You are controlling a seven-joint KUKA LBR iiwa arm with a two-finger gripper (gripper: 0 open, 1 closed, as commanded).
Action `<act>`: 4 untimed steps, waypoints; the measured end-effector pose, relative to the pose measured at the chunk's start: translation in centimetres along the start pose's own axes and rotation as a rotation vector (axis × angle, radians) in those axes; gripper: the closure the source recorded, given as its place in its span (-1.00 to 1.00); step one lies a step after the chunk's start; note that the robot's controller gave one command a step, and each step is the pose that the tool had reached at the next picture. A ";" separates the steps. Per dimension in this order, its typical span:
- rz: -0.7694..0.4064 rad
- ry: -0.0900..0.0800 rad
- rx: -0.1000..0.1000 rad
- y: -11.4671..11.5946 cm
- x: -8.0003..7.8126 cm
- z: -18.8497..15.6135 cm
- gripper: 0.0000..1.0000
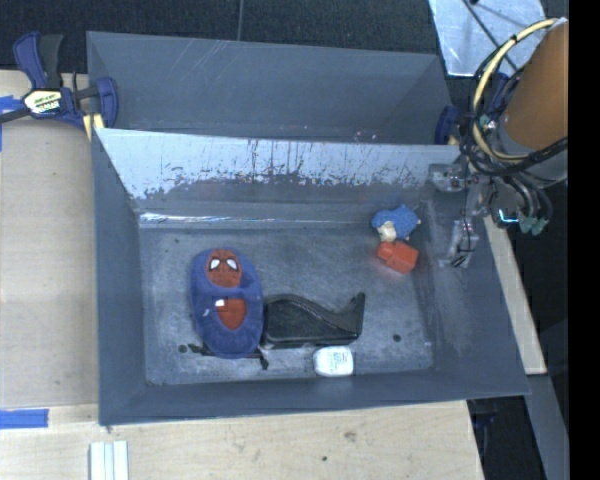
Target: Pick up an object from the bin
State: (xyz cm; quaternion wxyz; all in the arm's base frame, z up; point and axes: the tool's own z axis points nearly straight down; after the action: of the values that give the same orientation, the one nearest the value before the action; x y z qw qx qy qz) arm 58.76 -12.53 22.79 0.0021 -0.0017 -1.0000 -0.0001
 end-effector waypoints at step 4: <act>0.294 -0.004 -0.001 0.1 -2.1 8.7 1.00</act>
Offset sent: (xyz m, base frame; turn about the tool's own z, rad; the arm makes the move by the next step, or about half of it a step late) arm 0.0333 -0.0072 -0.1579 0.1060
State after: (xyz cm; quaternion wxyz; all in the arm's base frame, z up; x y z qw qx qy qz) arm 60.82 -12.43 14.06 0.0000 -0.1481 -0.9890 -0.0001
